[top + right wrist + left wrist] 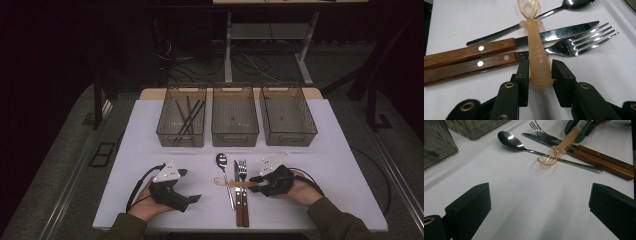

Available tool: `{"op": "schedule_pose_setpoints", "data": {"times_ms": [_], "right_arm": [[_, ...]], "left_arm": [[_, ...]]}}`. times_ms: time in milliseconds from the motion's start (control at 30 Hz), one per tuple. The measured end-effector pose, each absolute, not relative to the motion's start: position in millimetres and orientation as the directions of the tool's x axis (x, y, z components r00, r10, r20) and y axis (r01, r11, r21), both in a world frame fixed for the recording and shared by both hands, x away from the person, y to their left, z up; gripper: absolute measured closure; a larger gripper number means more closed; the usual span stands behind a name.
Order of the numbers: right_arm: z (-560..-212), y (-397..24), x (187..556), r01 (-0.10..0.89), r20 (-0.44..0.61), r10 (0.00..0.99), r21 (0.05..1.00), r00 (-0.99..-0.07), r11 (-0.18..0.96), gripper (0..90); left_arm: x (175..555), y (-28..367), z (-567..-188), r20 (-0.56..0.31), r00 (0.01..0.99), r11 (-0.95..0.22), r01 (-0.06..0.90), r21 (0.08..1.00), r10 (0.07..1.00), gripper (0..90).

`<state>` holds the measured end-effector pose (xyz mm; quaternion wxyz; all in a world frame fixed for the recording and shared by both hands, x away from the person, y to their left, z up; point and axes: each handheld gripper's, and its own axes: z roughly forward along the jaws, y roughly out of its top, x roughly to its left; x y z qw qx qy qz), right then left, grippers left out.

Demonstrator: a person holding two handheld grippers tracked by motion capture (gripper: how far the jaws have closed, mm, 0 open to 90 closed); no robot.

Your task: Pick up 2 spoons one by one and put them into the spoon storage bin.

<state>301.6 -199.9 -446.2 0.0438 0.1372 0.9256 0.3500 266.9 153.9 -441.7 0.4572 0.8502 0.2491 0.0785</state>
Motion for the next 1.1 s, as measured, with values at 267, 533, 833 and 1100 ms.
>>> {"op": "schedule_pose_setpoints", "data": {"times_ms": [267,533,833,1100], "right_arm": [[-445.7,-199.2,300.7,0.219,0.017,0.276,0.658,-0.961,0.720,71.7],[-442.6,-201.8,301.5,0.236,0.027,0.294,0.671,-0.955,0.703,72.2],[-438.0,-204.6,301.1,0.244,0.038,0.305,0.695,-0.952,0.676,72.7],[-432.7,-205.1,298.1,0.269,0.068,0.321,0.720,-0.945,0.640,72.7]], "left_arm": [[266.9,154.1,-441.6,-0.093,0.864,-0.458,0.350,0.817,0.495,2.9],[266.9,154.2,-441.5,-0.093,0.864,-0.457,0.350,0.818,0.495,3.0],[266.8,154.3,-441.4,-0.092,0.864,-0.458,0.349,0.818,0.494,3.2],[266.9,154.5,-441.3,-0.091,0.865,-0.458,0.348,0.818,0.494,3.2]]}}
